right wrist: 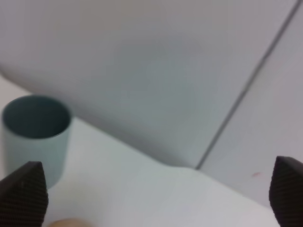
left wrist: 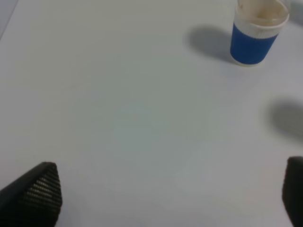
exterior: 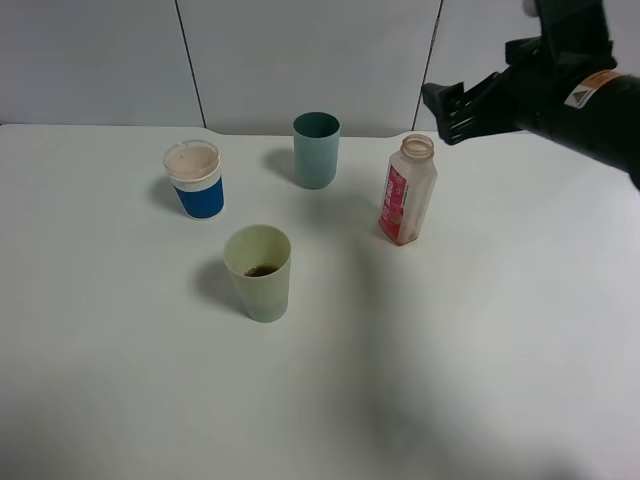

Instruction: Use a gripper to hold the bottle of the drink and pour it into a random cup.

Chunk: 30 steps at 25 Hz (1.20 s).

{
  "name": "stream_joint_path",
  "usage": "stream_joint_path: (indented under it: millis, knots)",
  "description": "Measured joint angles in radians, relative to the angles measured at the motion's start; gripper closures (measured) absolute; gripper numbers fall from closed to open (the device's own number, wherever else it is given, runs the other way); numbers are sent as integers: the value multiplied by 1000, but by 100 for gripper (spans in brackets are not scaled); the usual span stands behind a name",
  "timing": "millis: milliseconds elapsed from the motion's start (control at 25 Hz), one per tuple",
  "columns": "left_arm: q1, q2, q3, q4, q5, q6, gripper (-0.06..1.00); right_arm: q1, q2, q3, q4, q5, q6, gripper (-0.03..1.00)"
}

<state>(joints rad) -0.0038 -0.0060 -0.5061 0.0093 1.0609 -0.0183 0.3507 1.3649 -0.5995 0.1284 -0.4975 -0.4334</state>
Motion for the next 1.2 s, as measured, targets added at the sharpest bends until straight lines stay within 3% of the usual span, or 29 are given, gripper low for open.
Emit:
stream_joint_path:
  millis: [240,560,720,920,1200]
  knots:
    - [0,0,0,0,0,0,2,-92,-185,0,-83,98,15,5]
    - [0,0,0,0,0,0,2,-284,-444,0,-289,386,272,5]
    - [0,0,0,0,0,0,2,-333,-598,0,-277,553,318,5]
    - [0,0,0,0,0,0,2,-337,-780,0,-194,774,323,5]
    - [0,0,0,0,0,0,2,-337,-993,0,-184,1085,326,5]
